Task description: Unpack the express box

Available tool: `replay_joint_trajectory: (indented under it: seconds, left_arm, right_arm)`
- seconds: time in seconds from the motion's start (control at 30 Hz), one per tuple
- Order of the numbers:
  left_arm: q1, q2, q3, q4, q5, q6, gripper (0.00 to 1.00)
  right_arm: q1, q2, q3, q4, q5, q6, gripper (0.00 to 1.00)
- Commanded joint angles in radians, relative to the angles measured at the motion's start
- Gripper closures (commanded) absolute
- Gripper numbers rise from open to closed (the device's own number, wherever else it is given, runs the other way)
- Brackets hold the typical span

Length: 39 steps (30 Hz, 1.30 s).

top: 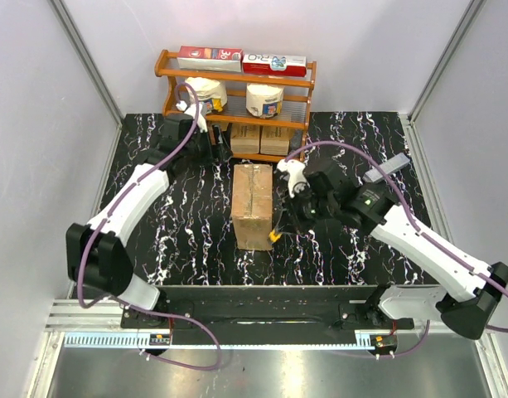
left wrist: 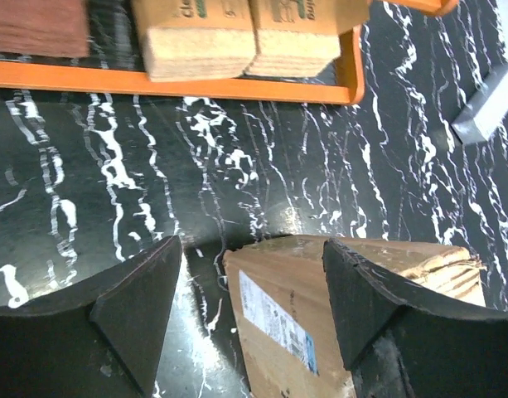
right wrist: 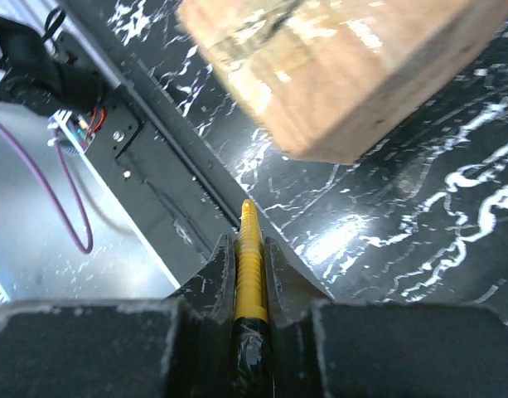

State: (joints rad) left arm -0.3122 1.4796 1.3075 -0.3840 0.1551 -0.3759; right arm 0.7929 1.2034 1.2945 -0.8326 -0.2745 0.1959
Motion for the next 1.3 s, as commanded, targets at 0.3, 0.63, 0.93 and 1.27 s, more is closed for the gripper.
replay_joint_trajectory:
  seconds: [0.3,0.63,0.93,1.27]
  left_arm:
    - [0.001,0.119,0.001,0.171,0.426,-0.050,0.27]
    - [0.001,0.139,-0.054,0.310,0.552,-0.112,0.23]
    - [0.001,0.076,-0.198,0.418,0.716,-0.092,0.31]
    - [0.001,-0.080,-0.344,0.387,0.643,-0.052,0.37]
  right_arm:
    - [0.123,0.188,-0.006,0.224,-0.026,0.030,1.00]
    - [0.123,0.196,-0.044,0.230,0.122,0.059,1.00]
    - [0.121,0.163,-0.075,0.225,0.262,0.122,1.00]
    - [0.082,0.127,-0.093,0.193,0.396,0.188,1.00]
